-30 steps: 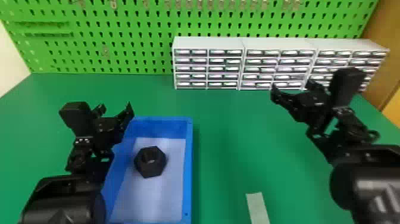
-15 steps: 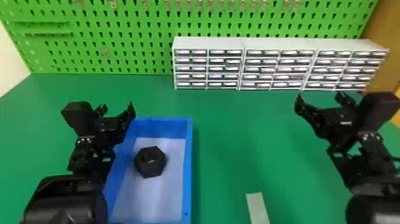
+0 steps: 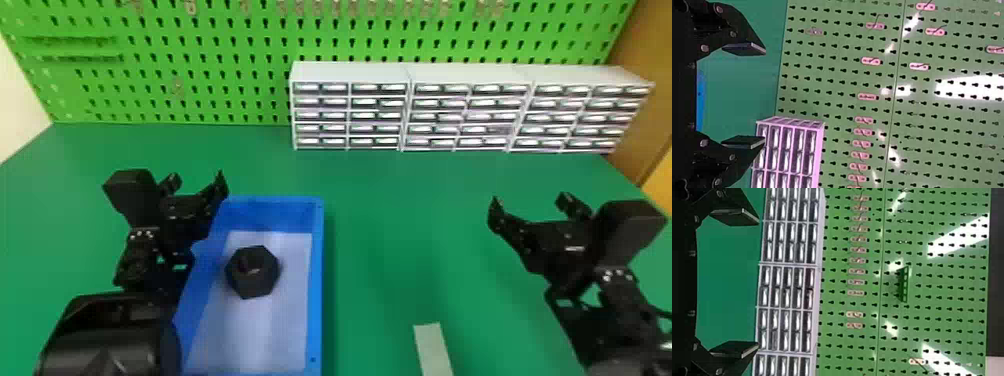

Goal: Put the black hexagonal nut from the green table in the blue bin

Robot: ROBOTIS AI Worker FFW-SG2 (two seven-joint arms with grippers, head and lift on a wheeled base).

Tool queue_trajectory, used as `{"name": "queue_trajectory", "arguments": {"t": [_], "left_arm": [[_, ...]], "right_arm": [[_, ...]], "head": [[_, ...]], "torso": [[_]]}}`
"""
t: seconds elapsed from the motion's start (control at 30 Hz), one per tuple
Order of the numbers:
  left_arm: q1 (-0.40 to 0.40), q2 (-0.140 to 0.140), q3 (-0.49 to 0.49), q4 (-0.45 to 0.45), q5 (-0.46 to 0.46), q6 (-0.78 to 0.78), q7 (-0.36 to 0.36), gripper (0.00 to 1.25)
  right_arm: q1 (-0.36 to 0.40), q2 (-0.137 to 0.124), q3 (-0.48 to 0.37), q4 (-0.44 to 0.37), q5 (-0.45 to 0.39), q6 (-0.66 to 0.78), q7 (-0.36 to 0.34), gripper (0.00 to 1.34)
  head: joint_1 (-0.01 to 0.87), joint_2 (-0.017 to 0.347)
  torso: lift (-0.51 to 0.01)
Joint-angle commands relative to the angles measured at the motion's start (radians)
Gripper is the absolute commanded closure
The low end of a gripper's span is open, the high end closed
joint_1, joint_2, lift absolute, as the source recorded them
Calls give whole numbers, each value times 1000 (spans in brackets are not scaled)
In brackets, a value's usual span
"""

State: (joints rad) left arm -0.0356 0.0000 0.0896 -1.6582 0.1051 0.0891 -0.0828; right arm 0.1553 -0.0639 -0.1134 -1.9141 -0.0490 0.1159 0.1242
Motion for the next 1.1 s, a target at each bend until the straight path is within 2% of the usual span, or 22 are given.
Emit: {"name": "queue_trajectory", "arguments": {"t": [0.0, 0.17, 1.07], "left_arm": [[2, -3, 1, -2, 5, 0, 0, 452], [3, -3, 2, -2, 10, -8, 0, 453], [2, -3, -5, -2, 16, -14, 0, 453]], "right_arm": [[33, 9, 4, -9, 12, -12, -3, 185], [52, 18, -3, -17, 28, -13, -5, 185], [43, 4, 20, -17, 35, -6, -5, 185]], "head": [[686, 51], [686, 51], [686, 51]], "torso": [[-97], [-97], [-97]]}}
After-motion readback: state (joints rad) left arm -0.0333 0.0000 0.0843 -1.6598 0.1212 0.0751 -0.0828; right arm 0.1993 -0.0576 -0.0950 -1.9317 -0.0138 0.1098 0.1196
